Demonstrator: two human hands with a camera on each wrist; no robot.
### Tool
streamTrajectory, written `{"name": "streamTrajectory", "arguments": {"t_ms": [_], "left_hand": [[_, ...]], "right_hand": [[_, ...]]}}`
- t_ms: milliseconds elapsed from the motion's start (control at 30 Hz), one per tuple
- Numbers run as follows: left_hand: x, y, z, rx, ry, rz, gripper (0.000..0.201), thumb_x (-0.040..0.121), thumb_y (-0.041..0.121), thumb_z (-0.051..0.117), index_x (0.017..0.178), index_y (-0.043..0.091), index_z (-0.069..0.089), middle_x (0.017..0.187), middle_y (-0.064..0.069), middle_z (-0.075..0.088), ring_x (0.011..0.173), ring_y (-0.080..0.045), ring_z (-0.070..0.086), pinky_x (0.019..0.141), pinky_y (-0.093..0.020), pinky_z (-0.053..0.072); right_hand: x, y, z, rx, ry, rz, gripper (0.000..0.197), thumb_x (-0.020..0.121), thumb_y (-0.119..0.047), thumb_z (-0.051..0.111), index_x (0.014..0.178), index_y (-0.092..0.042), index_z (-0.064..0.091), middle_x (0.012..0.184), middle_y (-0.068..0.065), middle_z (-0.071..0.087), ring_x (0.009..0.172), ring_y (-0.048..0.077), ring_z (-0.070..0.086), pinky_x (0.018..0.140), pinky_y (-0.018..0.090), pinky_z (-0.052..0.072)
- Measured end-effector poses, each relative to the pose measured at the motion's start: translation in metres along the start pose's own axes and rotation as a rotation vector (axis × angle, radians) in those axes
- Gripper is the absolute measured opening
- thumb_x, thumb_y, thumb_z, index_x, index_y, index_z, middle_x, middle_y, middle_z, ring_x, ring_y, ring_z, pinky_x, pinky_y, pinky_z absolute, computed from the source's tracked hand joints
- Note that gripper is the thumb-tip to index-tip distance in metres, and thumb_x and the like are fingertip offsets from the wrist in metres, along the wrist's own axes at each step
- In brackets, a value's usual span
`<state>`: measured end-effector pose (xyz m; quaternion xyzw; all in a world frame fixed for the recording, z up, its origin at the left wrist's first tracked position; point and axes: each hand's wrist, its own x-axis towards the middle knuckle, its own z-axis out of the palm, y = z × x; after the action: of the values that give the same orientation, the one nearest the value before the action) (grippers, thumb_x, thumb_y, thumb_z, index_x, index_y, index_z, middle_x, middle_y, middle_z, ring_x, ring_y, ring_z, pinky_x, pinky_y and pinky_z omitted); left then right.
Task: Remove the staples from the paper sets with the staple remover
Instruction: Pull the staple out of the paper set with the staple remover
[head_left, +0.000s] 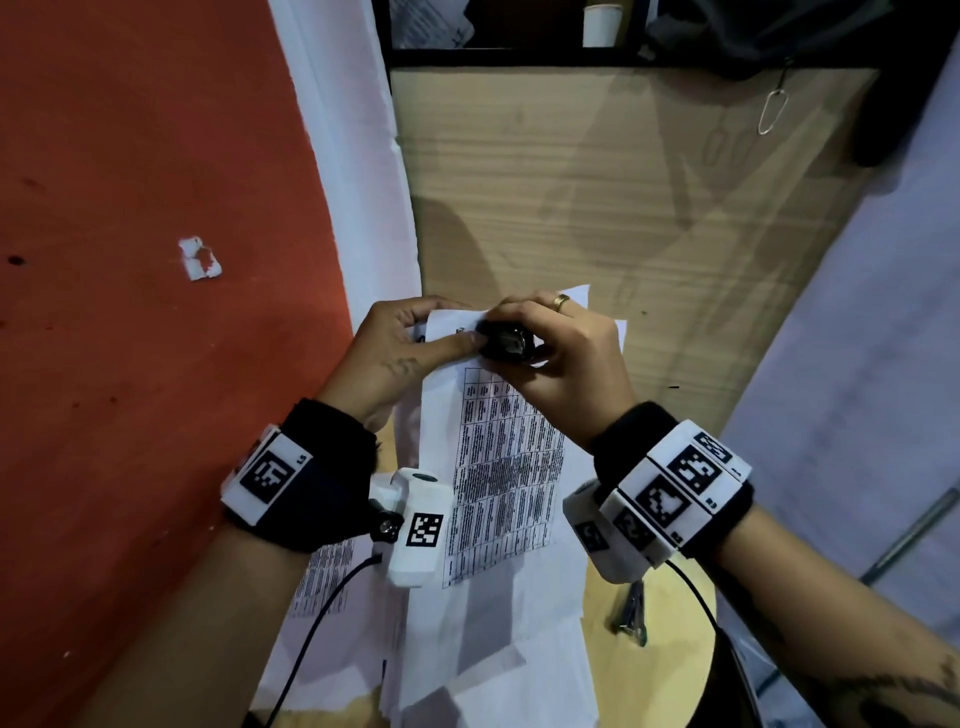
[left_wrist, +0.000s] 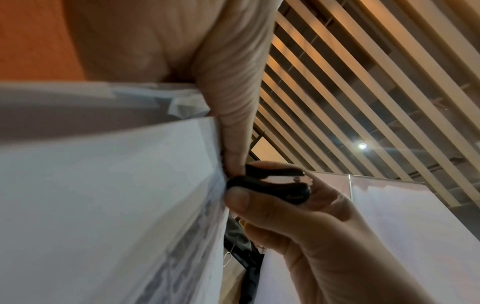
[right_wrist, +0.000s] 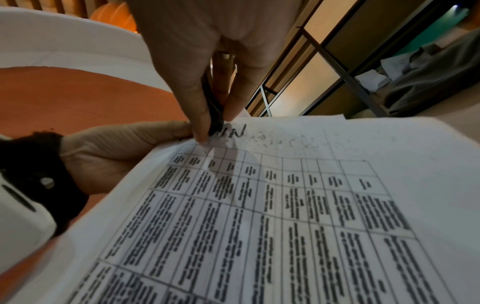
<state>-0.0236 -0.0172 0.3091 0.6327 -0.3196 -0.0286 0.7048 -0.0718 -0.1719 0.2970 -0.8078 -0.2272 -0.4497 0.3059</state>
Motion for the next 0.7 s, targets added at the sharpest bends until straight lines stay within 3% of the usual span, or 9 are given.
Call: {"name": "streamTrajectory", "arguments": {"t_ms": [133,267,367,467,600,700], "left_hand": [[0.002,-0.001,-0.003,-0.044,0.018,-0.025,0.021,0.067,0.003,0.071,0.088,0.008,0.068,0.076,0.003,0.074,0.070,-0.008,0.067,0.070,-0.020,0.055],[0.004,-0.001,-0.003,-0.043,0.037,-0.044,0.018,0.073,-0.002,0.068,0.088,0.007,0.067,0.072,0.003,0.073,0.067,-0.009,0.067,0.071,-0.022,0.055],[0.004,-0.001,-0.002,-0.052,0.054,-0.046,0.018,0.069,0.001,0.069,0.084,0.011,0.067,0.070,0.005,0.072,0.065,-0.008,0.066,0.069,-0.021,0.055],[0.004,-0.002,0.000,-0.030,0.087,-0.017,0.021,0.072,-0.002,0.069,0.075,0.018,0.070,0.068,0.007,0.072,0.063,-0.006,0.065,0.067,-0.020,0.054],[0.006,-0.007,0.005,0.157,0.147,0.084,0.021,0.075,0.000,0.073,0.077,0.020,0.068,0.068,0.009,0.070,0.063,-0.007,0.061,0.066,-0.023,0.051],[0.006,-0.013,0.009,0.298,0.197,0.174,0.011,0.072,0.014,0.075,0.081,0.017,0.069,0.077,-0.001,0.071,0.071,-0.014,0.064,0.070,-0.030,0.053]], "right_hand": [[0.000,-0.001,-0.003,0.076,0.037,0.069,0.027,0.064,-0.008,0.080,0.090,-0.004,0.071,0.089,0.005,0.069,0.083,0.012,0.061,0.071,0.029,0.052],[0.001,-0.004,-0.007,0.221,0.038,0.185,0.032,0.062,-0.013,0.082,0.091,-0.012,0.071,0.087,-0.006,0.066,0.085,0.005,0.061,0.074,0.024,0.053],[0.002,-0.005,-0.009,0.382,0.020,0.298,0.036,0.060,-0.011,0.083,0.089,-0.026,0.068,0.089,0.001,0.069,0.087,0.017,0.065,0.074,0.028,0.057],[0.002,-0.005,-0.008,0.424,0.015,0.337,0.037,0.060,-0.008,0.083,0.088,-0.027,0.068,0.089,0.001,0.069,0.085,0.019,0.067,0.074,0.032,0.057],[0.001,-0.007,-0.008,0.255,0.057,0.260,0.030,0.062,-0.016,0.083,0.090,-0.014,0.071,0.083,-0.005,0.068,0.080,0.005,0.062,0.072,0.025,0.056],[0.000,-0.007,-0.005,0.030,0.097,0.085,0.022,0.067,-0.016,0.079,0.083,-0.004,0.070,0.079,0.006,0.068,0.075,0.011,0.060,0.066,0.023,0.049]]}}
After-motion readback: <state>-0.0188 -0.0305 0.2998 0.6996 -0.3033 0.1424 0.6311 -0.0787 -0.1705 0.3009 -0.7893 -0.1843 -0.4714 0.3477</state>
